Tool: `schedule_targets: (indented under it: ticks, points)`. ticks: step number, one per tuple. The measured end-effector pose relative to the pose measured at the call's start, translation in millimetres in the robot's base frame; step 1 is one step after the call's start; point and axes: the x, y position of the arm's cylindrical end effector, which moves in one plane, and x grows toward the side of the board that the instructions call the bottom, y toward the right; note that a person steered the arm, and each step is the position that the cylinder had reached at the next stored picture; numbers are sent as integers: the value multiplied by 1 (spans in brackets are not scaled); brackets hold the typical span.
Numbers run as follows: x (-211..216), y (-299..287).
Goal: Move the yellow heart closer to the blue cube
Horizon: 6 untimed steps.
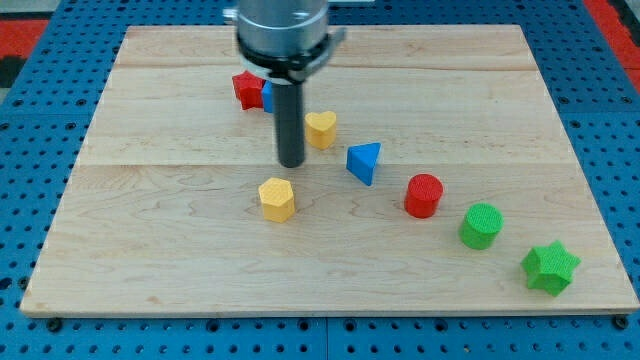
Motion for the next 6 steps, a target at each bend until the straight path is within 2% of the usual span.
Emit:
schedule_targets:
  ticks: [1, 2, 3, 4, 5, 6]
  points:
    - [69, 32]
    - [49, 57]
    - [-9, 79]
    - [-32, 104]
    - [-48, 51]
    - [-41, 23]
